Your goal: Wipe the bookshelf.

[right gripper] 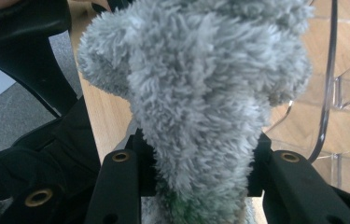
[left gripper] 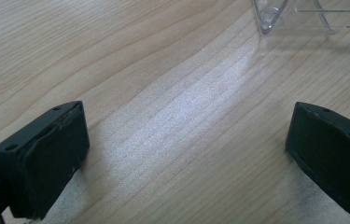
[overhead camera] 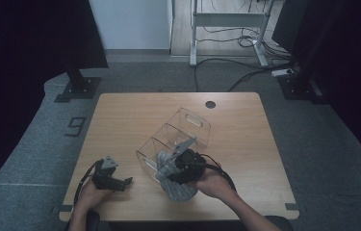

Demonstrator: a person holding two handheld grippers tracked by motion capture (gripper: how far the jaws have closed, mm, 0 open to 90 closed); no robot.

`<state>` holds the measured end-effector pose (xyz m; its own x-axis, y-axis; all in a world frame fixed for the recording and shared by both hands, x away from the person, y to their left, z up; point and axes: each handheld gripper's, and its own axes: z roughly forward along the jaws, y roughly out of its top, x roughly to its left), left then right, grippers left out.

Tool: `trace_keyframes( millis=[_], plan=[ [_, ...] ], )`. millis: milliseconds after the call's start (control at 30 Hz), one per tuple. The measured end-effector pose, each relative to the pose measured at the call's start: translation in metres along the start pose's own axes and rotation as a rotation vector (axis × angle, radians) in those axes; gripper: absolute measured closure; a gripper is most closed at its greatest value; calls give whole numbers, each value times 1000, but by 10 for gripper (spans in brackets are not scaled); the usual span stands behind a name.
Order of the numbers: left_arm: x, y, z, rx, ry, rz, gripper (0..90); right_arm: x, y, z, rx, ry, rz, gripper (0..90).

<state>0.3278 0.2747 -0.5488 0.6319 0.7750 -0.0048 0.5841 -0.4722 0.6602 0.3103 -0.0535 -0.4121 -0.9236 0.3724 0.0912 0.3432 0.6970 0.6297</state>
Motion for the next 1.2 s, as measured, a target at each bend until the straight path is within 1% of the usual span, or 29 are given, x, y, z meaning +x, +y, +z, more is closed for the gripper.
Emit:
trace_keyframes(
  millis=[167, 233, 333, 467, 567, 667, 833, 933, 1067, 1200],
  plan=[
    [0, 0, 0, 1, 0, 1, 0, 1, -11, 6, -6, -9, 1, 599],
    [0, 0, 0, -1, 3, -1, 0, 0, -14, 8, -11, 1, 3, 599],
    [0, 0, 0, 1, 2, -2, 0, -2, -20, 13, -25, 13, 21, 599],
    [0, 0, 0, 1, 3, -2, 0, -2, -26, 17, -33, 15, 25, 601],
    [0, 0, 0, 0, 3, -3, 0, -2, -30, 21, -23, 4, 12, 603],
    [-1, 0, 0, 0, 4, -4, 0, -1, -35, 27, 1, -14, 3, 604],
    [-1, 0, 0, 0, 4, -5, 0, -2, -45, 43, 30, -35, -5, 602],
    [-1, 0, 0, 0, 4, -5, 0, -4, -52, 52, 29, -26, 4, 601],
    [-1, 0, 0, 2, 4, -6, 0, -5, -57, 58, 29, -24, 11, 601],
    [-1, 0, 0, 3, 4, -5, 0, -6, -63, 67, 57, -34, 3, 600]
  ],
)
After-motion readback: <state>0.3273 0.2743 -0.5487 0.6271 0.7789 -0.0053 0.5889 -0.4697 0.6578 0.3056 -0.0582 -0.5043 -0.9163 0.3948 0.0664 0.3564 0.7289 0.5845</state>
